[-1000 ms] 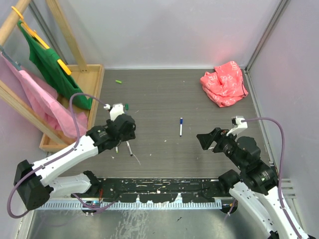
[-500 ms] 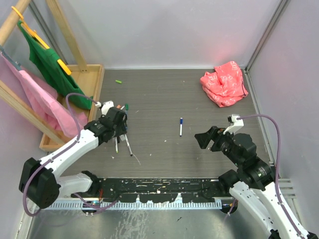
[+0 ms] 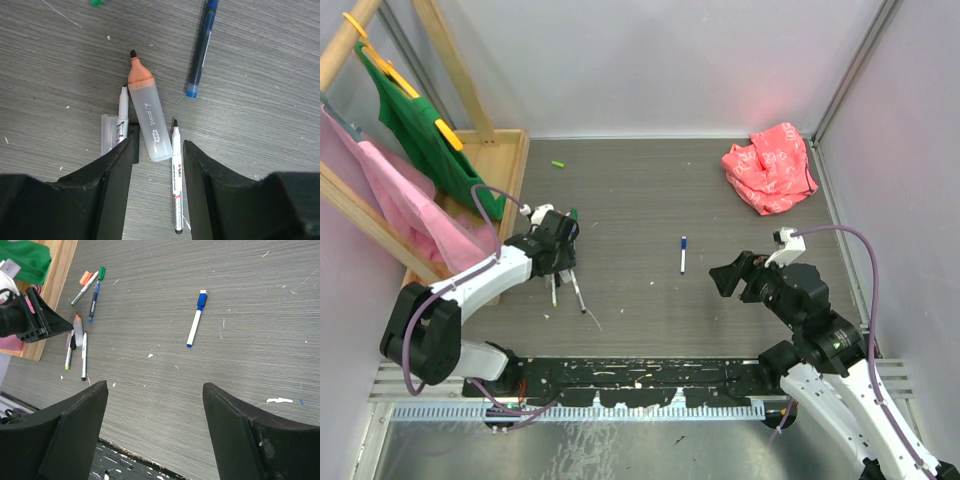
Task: Insert the pens into the pen caps
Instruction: Pick up the pen from the center of the board.
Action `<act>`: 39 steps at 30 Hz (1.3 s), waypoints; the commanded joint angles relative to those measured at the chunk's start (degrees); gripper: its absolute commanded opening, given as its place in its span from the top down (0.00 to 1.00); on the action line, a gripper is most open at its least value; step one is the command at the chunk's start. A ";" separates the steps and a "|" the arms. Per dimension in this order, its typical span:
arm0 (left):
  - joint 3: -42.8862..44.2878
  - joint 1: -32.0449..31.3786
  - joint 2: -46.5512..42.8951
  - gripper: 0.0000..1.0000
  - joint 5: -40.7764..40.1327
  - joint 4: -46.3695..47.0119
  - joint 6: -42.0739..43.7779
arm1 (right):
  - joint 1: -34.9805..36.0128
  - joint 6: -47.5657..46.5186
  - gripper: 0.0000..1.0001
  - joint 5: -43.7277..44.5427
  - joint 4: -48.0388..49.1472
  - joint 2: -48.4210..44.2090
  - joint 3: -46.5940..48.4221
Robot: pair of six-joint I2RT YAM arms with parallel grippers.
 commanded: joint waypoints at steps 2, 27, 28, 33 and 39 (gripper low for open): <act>1.12 1.17 2.18 0.55 0.96 4.78 0.25 | -0.23 0.73 0.18 1.06 1.55 -0.91 0.64; 1.41 3.51 9.59 0.56 1.46 7.92 -0.12 | -0.23 1.45 0.19 1.98 1.42 0.33 0.26; 1.39 3.62 9.75 0.56 1.48 8.03 -0.12 | -0.17 1.43 0.19 1.94 1.38 0.38 0.25; 1.81 4.08 10.79 0.60 2.02 8.47 -0.03 | -0.23 1.35 0.19 1.84 1.45 0.55 0.31; 1.88 4.08 11.49 0.67 2.65 8.74 0.06 | -0.22 1.25 0.19 1.95 1.75 0.83 0.29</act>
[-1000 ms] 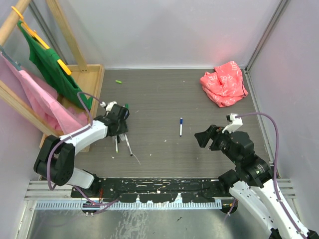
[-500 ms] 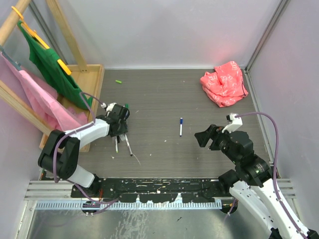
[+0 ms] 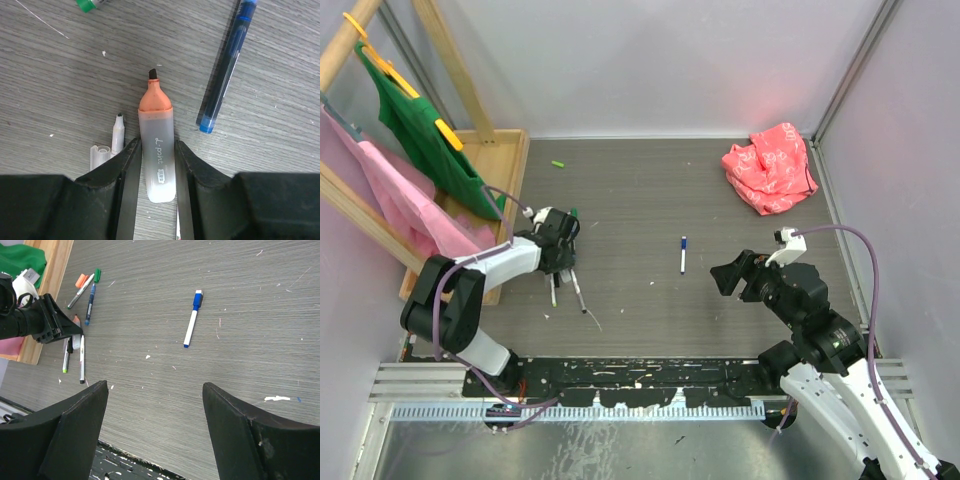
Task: Insert the pens into the pen caps
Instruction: Pick up the pen from the center of the board.
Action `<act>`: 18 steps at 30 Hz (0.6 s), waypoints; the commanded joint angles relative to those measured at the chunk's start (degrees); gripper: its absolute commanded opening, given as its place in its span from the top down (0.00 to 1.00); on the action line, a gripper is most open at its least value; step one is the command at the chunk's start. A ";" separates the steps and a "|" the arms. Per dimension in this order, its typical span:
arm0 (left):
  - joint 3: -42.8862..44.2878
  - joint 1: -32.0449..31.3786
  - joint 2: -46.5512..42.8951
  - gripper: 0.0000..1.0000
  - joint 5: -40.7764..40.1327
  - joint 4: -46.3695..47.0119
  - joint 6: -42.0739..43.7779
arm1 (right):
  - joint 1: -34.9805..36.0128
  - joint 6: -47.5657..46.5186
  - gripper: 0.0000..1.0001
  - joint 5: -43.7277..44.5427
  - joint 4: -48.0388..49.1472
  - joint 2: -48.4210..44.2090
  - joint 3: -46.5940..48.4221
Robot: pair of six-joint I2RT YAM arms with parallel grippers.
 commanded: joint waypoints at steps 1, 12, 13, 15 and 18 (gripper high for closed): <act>1.82 0.30 0.41 0.69 0.23 2.35 0.24 | -0.20 0.28 0.19 0.42 1.93 0.83 0.26; 3.07 0.21 -9.77 0.92 -0.29 -0.37 2.72 | -0.23 -1.68 0.19 2.40 1.58 1.01 1.94; 3.25 0.21 -11.61 0.93 -0.12 -0.73 3.42 | -0.23 -1.96 0.19 2.28 1.53 1.38 2.42; 4.10 0.12 -15.24 0.95 0.74 -1.48 5.76 | -0.23 -2.42 0.19 1.49 1.32 2.46 3.26; 5.79 0.13 -23.31 0.98 2.91 -2.46 8.52 | -0.24 -2.72 0.18 -0.22 1.71 3.90 4.10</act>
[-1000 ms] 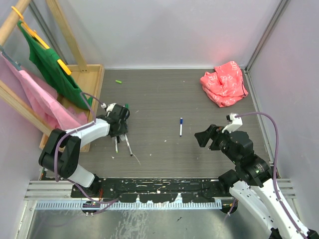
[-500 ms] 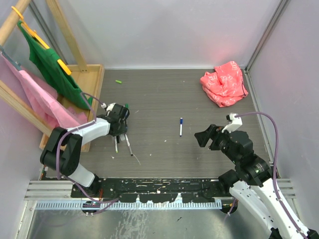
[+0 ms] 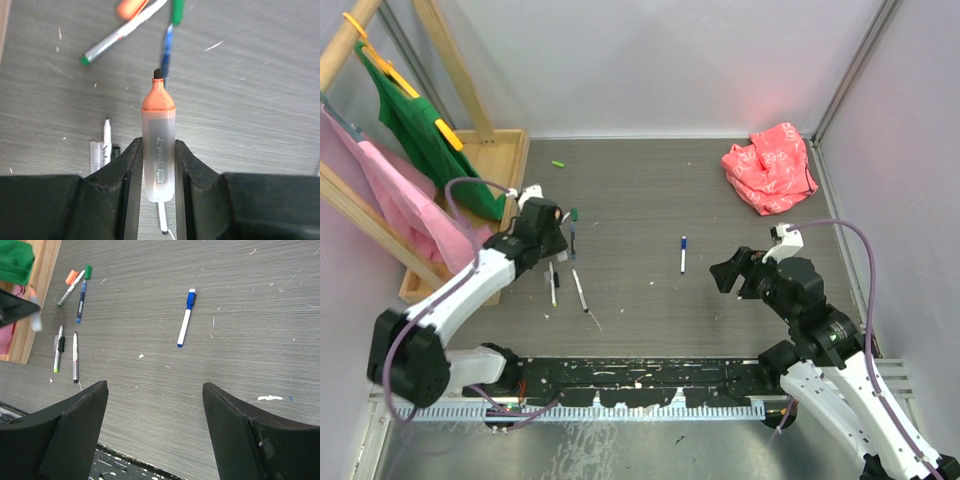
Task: Insert the pens into the pen caps
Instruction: Pick up the pen from the center of the board.
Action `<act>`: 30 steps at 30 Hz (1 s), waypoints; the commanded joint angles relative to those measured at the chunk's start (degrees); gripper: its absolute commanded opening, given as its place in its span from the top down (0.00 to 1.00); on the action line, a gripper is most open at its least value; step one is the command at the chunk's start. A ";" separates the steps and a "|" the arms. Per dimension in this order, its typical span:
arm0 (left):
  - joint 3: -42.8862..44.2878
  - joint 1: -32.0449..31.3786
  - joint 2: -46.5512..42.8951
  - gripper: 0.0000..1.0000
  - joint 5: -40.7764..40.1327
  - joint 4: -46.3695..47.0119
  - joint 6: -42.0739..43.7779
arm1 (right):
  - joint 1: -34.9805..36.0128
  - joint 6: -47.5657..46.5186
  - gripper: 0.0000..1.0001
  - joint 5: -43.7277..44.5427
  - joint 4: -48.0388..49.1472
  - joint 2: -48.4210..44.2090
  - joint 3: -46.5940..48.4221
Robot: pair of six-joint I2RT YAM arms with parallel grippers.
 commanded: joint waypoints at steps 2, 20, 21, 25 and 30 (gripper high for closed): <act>5.61 0.10 -13.22 0.99 4.97 -1.07 5.77 | -0.23 -1.71 0.18 -3.37 3.34 2.05 3.44; 2.15 -13.23 -38.71 1.00 9.59 -0.75 -6.22 | -0.19 1.47 0.23 -11.24 16.05 4.15 2.90; 1.60 -14.19 -38.86 1.00 9.42 -0.22 -6.75 | -0.21 2.18 0.23 -12.10 17.00 4.63 2.59; 0.77 -20.22 -36.57 1.00 6.68 2.12 -7.33 | -0.02 4.35 0.24 -13.71 20.02 5.67 1.80; 2.67 -31.46 -31.55 1.00 -3.27 4.50 -6.29 | 0.56 8.21 0.25 -13.39 23.68 4.88 0.53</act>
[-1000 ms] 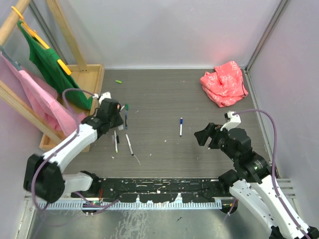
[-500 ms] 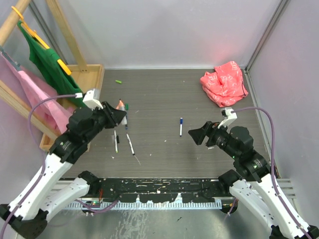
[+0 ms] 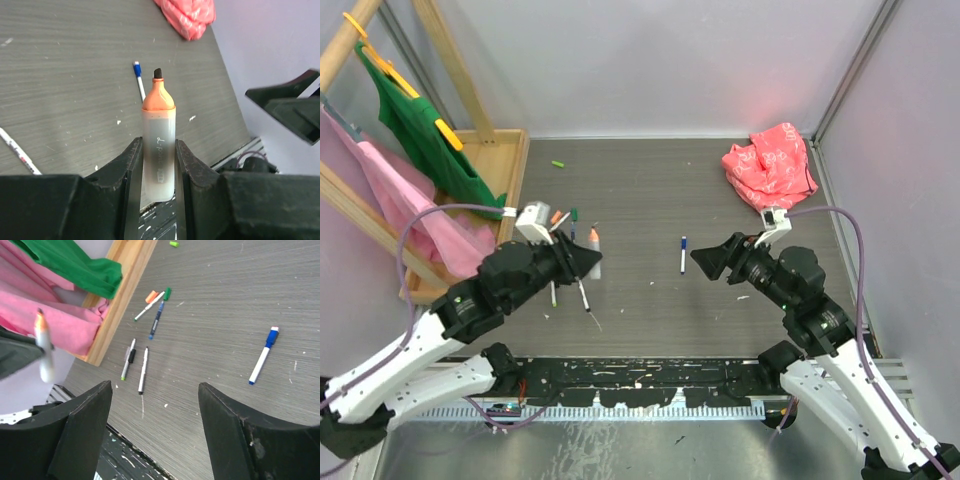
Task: Insert the pens into the pen caps
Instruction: Pick up the pen from the center of the board.
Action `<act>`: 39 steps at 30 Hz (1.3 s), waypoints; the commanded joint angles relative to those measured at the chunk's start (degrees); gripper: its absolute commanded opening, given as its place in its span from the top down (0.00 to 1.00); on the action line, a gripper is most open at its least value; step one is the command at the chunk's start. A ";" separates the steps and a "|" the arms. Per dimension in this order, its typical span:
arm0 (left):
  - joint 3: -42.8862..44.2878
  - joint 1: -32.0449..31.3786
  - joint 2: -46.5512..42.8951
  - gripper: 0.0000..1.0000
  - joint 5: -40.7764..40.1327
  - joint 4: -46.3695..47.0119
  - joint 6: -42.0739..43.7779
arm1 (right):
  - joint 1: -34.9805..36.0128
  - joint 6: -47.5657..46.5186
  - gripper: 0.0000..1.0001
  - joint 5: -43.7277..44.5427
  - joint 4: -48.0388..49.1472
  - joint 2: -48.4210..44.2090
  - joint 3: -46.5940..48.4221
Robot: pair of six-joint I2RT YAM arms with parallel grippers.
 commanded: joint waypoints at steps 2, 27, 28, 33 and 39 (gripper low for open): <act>2.66 -9.91 4.77 1.00 -11.83 6.45 0.69 | 1.23 5.78 0.26 -0.39 8.97 -1.20 -1.03; -0.64 -14.16 3.73 1.00 -17.37 13.90 0.92 | 33.32 6.37 0.32 16.64 30.29 19.97 4.15; -0.75 -14.16 3.49 1.00 -17.35 13.86 0.92 | 33.91 6.25 0.33 16.99 30.90 20.85 4.43; -1.55 -14.16 2.28 1.00 -17.05 13.72 1.16 | 35.64 5.42 0.41 17.71 33.38 24.19 6.58; -2.20 -14.16 1.64 1.00 -17.26 14.04 0.71 | 35.98 5.47 0.48 17.69 33.00 27.84 9.10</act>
